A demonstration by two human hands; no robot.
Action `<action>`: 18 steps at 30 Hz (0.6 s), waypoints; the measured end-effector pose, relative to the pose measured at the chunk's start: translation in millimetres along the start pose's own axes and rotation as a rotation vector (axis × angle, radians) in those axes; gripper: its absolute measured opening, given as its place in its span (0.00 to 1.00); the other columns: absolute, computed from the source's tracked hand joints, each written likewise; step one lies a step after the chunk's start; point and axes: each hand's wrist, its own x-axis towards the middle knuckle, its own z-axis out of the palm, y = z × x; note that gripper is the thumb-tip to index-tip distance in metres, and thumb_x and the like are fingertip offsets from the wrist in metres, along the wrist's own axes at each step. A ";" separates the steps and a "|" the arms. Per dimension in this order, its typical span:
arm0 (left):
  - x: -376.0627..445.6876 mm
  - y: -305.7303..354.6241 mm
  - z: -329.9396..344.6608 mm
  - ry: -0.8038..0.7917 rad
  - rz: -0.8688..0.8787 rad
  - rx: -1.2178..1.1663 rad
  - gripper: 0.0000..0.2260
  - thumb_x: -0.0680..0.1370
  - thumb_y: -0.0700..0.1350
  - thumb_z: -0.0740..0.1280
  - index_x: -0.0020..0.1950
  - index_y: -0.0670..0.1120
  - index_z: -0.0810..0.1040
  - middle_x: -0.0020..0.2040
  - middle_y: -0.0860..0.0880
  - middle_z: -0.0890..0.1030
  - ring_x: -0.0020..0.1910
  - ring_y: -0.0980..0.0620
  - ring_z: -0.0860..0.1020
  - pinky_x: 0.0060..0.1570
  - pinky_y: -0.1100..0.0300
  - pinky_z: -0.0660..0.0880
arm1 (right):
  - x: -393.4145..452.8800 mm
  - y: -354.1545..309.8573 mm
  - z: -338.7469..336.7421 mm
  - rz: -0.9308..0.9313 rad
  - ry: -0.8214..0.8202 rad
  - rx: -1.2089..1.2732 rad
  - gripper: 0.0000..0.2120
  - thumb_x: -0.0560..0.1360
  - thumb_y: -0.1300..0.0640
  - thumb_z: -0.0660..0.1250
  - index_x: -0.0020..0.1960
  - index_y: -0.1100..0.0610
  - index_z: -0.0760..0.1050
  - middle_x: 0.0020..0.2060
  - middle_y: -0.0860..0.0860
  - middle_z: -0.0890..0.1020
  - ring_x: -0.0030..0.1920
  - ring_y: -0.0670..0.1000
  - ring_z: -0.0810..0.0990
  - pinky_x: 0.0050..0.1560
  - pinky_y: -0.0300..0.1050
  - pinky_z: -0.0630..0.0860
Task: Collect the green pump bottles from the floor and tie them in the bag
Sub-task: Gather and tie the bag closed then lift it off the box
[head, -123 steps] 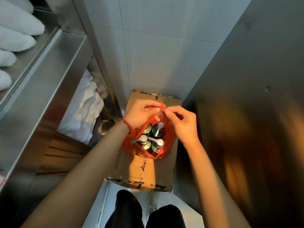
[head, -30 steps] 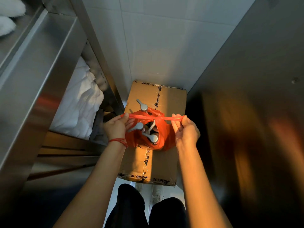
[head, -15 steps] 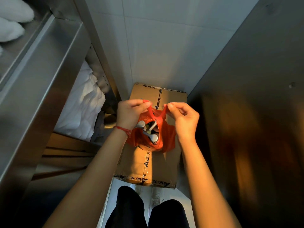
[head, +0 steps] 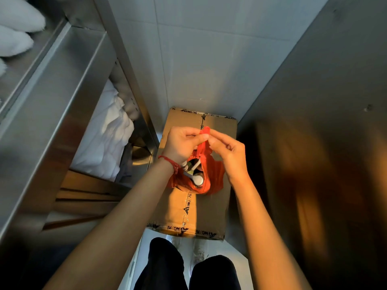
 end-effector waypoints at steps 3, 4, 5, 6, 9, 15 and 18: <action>-8.0 4.0 1.0 -0.006 0.017 0.031 0.05 0.71 0.33 0.69 0.43 0.42 0.81 0.24 0.59 0.80 0.26 0.65 0.77 0.28 0.73 0.71 | -14.2 10.3 -0.1 0.004 -0.066 -0.053 0.11 0.70 0.69 0.68 0.48 0.55 0.81 0.36 0.42 0.85 0.41 0.42 0.83 0.44 0.33 0.77; -11.0 5.8 2.2 0.002 0.023 0.039 0.06 0.71 0.33 0.69 0.43 0.42 0.81 0.26 0.57 0.81 0.26 0.65 0.77 0.29 0.73 0.71 | -17.7 10.4 1.3 -0.006 -0.060 -0.072 0.11 0.69 0.67 0.70 0.45 0.53 0.82 0.36 0.43 0.86 0.42 0.44 0.83 0.45 0.35 0.77; -13.8 8.3 3.3 0.015 0.025 0.040 0.06 0.70 0.33 0.69 0.43 0.42 0.81 0.28 0.55 0.81 0.26 0.65 0.77 0.29 0.74 0.71 | -20.2 9.2 3.2 -0.016 -0.045 -0.085 0.10 0.68 0.65 0.72 0.44 0.52 0.82 0.36 0.43 0.86 0.42 0.44 0.84 0.44 0.36 0.77; -16.7 11.0 4.3 0.031 0.024 0.025 0.07 0.70 0.33 0.69 0.44 0.42 0.81 0.29 0.52 0.81 0.26 0.65 0.77 0.29 0.74 0.71 | -22.4 7.4 4.7 -0.026 -0.026 -0.096 0.09 0.67 0.64 0.73 0.43 0.51 0.82 0.35 0.43 0.86 0.41 0.44 0.84 0.43 0.35 0.77; -24.0 18.8 3.9 0.086 0.048 0.037 0.07 0.70 0.35 0.70 0.43 0.45 0.82 0.30 0.51 0.82 0.27 0.65 0.77 0.30 0.73 0.72 | -28.9 1.0 9.4 -0.025 0.045 -0.178 0.05 0.67 0.60 0.74 0.38 0.50 0.82 0.31 0.45 0.85 0.37 0.45 0.82 0.41 0.41 0.78; -47.5 30.2 -0.3 0.160 0.075 0.029 0.06 0.69 0.35 0.71 0.43 0.44 0.82 0.22 0.59 0.78 0.23 0.62 0.75 0.23 0.73 0.71 | -48.7 -17.8 14.7 0.025 0.060 -0.204 0.05 0.68 0.60 0.72 0.34 0.55 0.82 0.32 0.52 0.85 0.36 0.52 0.81 0.43 0.49 0.78; -64.8 32.4 -5.9 0.192 0.097 0.035 0.06 0.69 0.35 0.71 0.42 0.44 0.82 0.28 0.54 0.83 0.27 0.62 0.77 0.30 0.71 0.74 | -61.7 -23.9 10.8 0.056 0.017 -0.148 0.05 0.68 0.62 0.72 0.34 0.57 0.82 0.28 0.48 0.84 0.31 0.49 0.80 0.37 0.43 0.77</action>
